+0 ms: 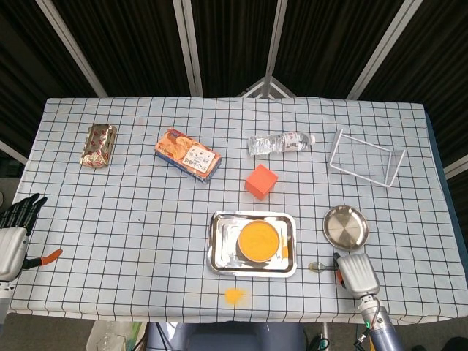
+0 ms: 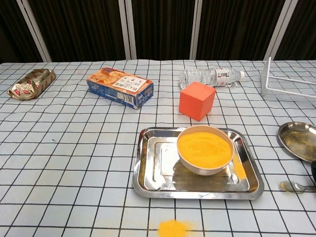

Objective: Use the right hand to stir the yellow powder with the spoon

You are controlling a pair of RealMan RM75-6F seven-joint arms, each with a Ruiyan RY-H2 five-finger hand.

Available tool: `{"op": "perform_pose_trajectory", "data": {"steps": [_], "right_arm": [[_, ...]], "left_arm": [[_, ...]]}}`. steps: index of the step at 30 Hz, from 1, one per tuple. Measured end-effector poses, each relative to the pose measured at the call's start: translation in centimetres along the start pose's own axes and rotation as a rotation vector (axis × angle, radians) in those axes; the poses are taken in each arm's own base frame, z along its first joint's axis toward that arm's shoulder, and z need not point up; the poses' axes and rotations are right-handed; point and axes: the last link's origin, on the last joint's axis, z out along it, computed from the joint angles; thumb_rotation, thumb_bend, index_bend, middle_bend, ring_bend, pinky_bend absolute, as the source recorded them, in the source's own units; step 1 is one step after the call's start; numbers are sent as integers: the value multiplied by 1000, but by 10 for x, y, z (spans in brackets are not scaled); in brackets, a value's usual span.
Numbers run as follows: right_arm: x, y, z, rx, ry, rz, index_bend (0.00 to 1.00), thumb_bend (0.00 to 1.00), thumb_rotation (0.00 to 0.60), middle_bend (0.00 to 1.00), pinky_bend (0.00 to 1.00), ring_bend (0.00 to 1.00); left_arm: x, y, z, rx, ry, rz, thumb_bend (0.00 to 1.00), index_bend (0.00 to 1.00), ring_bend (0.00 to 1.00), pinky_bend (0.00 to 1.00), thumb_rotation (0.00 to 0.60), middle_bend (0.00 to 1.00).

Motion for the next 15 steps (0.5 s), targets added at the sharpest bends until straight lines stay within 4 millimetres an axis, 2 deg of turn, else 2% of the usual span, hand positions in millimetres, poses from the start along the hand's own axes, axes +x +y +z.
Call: {"op": "perform_pose_trajectory", "data": {"steps": [15], "right_arm": [[3,-3,-2,11,16,10,546,495,600,968,812,982]], "left_arm": [[0,0,0,1,0,-1,0,0,0,0,600,0]]}}
